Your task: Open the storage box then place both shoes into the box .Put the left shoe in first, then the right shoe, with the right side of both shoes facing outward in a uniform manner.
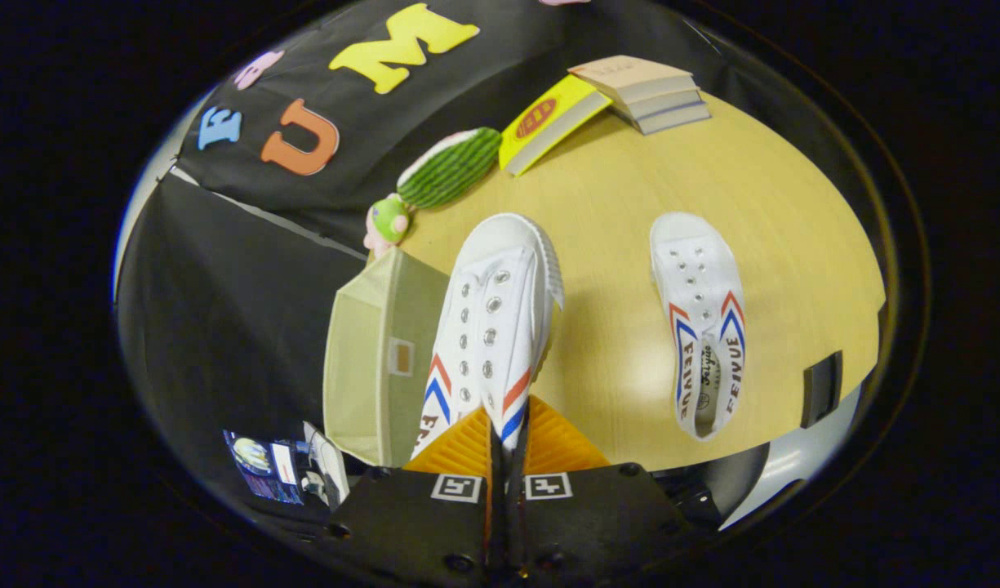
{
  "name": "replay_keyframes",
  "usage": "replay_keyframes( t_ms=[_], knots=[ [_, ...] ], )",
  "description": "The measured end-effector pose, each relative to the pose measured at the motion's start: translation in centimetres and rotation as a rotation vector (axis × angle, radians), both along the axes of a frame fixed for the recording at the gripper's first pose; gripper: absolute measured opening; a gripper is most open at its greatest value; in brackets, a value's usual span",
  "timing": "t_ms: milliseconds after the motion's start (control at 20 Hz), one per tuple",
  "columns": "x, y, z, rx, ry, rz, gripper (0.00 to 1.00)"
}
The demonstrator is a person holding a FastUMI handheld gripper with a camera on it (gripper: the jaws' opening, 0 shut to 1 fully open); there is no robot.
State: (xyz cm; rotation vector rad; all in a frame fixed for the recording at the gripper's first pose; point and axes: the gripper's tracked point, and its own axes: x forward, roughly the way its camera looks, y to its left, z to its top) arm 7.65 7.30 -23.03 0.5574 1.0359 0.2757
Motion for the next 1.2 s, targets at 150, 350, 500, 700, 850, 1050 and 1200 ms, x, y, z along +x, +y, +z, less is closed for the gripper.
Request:
replay_keyframes(
  t_ms=[150, 350, 500, 700, 850, 1050, 1200],
  knots=[
    [-1.2, 3.1, 6.0, -0.009, -0.100, 0.056, 0.06],
    [-1.9, 8.6, 10.4, -0.044, -0.165, 0.141, 0.06],
    [-0.9, 12.9, 10.7, -0.026, -0.152, 0.163, 0.06],
    [1.1, 17.4, 8.3, -0.028, -0.098, 0.142, 0.06],
    [2.2, 20.2, 4.8, -0.042, -0.024, 0.138, 0.06],
    [3.4, 23.5, 1.5, -0.010, 0.044, 0.157, 0.06],
    [4.1, 24.7, -0.8, -0.012, 0.093, 0.152, 0.06]
  ],
)
